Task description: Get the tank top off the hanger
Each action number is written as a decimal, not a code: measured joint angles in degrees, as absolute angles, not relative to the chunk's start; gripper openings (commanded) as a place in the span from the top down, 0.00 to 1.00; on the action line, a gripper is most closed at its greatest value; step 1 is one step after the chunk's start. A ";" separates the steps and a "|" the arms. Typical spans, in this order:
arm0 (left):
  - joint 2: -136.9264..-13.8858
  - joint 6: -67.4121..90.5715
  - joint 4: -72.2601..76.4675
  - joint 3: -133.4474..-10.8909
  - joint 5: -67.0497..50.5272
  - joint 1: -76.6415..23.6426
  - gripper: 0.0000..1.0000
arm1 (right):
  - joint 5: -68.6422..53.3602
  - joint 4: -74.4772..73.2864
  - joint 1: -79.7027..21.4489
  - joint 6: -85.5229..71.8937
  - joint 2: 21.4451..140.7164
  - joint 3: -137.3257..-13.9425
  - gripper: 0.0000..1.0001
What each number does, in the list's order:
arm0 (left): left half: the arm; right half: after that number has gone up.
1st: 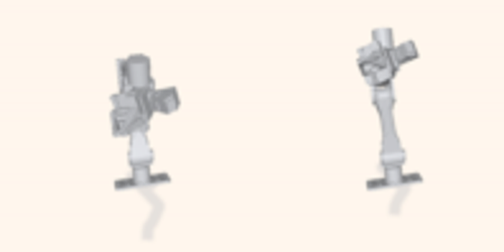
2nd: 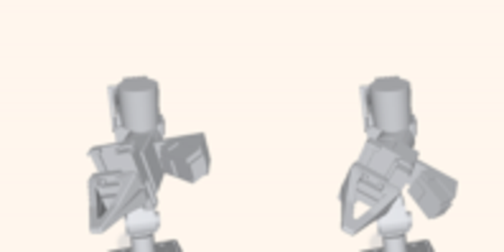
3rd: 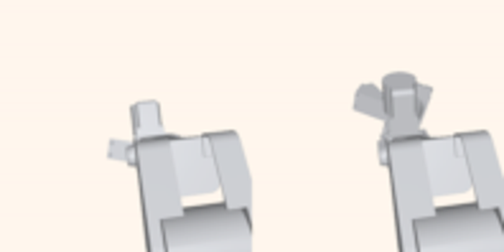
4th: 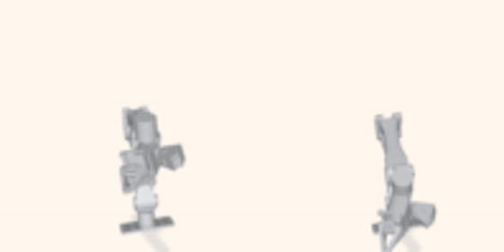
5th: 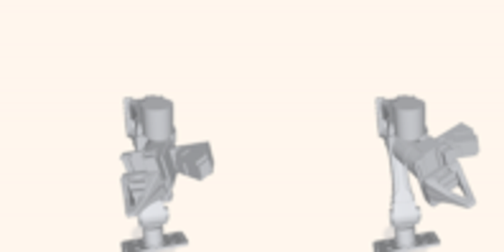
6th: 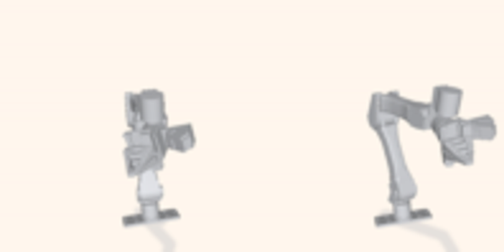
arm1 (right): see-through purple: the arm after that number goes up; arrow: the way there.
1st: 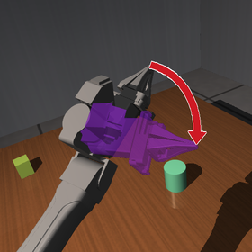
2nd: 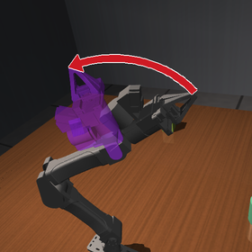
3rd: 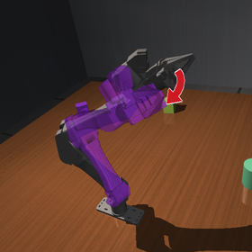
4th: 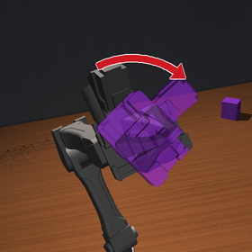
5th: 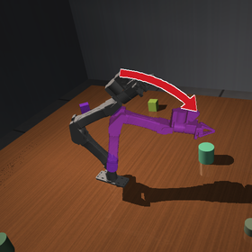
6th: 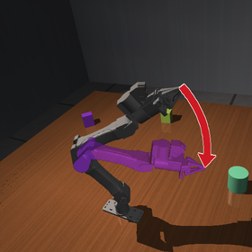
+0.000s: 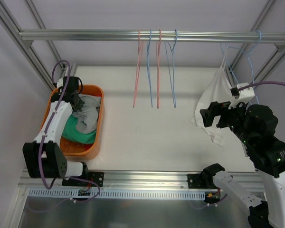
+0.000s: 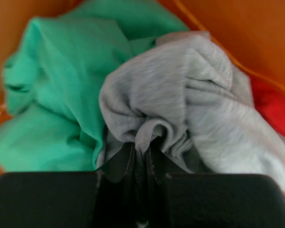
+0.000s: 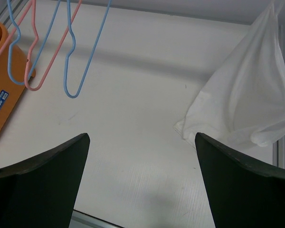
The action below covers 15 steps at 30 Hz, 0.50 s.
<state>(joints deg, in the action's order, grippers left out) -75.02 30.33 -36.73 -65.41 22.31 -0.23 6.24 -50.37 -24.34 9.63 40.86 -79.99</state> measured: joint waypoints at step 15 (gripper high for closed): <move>-71.85 33.21 -30.96 -60.95 15.88 2.26 0.09 | 6.87 -50.17 -24.25 11.11 45.71 -81.23 0.01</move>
